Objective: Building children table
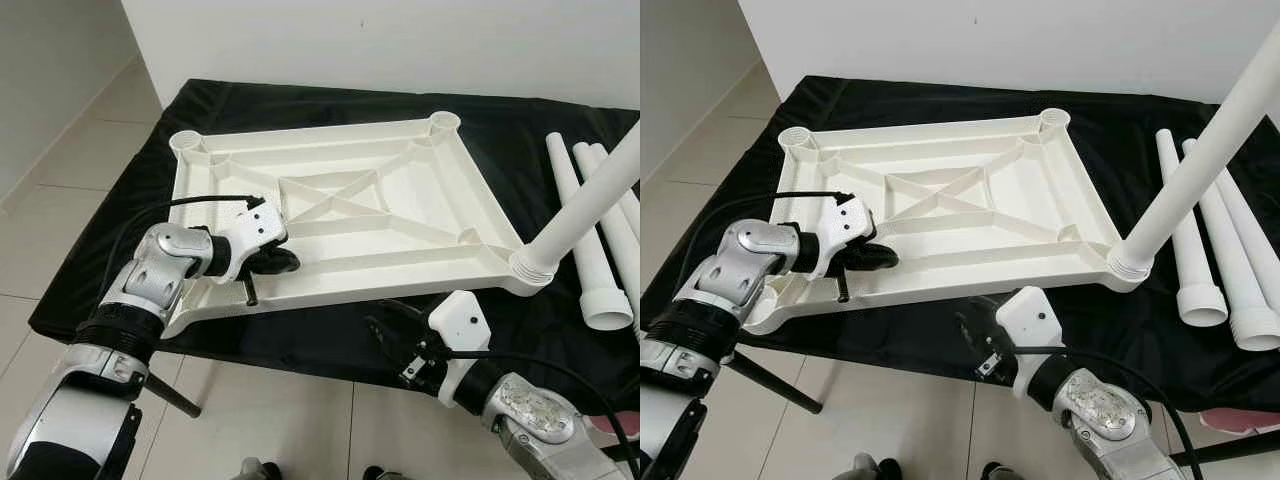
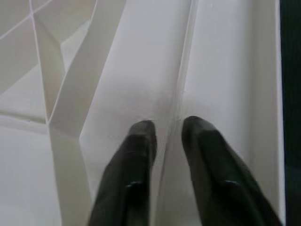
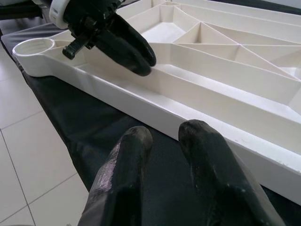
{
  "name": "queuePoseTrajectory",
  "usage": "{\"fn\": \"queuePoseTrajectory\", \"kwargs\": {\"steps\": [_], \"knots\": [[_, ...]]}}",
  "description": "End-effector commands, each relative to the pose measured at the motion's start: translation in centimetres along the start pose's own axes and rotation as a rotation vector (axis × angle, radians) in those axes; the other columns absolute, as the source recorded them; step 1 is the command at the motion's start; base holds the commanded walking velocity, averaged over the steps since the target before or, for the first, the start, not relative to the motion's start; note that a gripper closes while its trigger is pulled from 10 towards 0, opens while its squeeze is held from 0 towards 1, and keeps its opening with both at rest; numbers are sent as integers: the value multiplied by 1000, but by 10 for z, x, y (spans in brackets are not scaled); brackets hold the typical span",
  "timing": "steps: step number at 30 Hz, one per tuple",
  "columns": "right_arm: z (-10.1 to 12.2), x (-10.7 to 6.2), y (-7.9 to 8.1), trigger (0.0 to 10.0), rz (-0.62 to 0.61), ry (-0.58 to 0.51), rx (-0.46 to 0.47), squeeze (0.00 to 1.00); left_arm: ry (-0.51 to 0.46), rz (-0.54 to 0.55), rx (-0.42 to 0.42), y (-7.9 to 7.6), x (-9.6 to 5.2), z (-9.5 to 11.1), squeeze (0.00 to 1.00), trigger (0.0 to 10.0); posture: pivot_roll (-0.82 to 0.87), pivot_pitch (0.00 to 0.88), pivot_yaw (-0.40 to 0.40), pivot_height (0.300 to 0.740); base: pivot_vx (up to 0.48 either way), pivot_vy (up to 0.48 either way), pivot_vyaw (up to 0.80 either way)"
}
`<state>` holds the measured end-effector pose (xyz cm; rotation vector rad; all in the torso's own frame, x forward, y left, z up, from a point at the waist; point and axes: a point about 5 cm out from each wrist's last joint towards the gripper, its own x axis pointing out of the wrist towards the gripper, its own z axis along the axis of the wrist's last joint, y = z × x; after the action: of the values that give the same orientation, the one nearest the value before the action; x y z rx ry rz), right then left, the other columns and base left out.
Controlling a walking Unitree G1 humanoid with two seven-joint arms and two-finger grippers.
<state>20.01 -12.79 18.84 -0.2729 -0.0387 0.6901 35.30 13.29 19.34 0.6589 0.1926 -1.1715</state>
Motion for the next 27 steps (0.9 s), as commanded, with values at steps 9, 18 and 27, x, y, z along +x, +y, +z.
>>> {"fn": "queuePoseTrajectory", "kwargs": {"steps": [9, 18, 27], "knots": [[2, 1, 5, 10000, 49, 3, 11, 0, -9, 29, -5, 5, -11, -1, 0, 10000, -21, 179, 52, 740, 0, 0, 0], [1, 2, 10, 10000, 88, 5, 23, 0, 65, -16, -19, -3, -2, -21, 0, 10000, -28, 180, 57, 740, 0, 0, 0], [2, 3, 9, 10000, 86, 4, 25, 0, 109, 2, -19, -3, 3, -27, 0, 8510, -27, 181, 58, 740, 0, 0, 0]]}}
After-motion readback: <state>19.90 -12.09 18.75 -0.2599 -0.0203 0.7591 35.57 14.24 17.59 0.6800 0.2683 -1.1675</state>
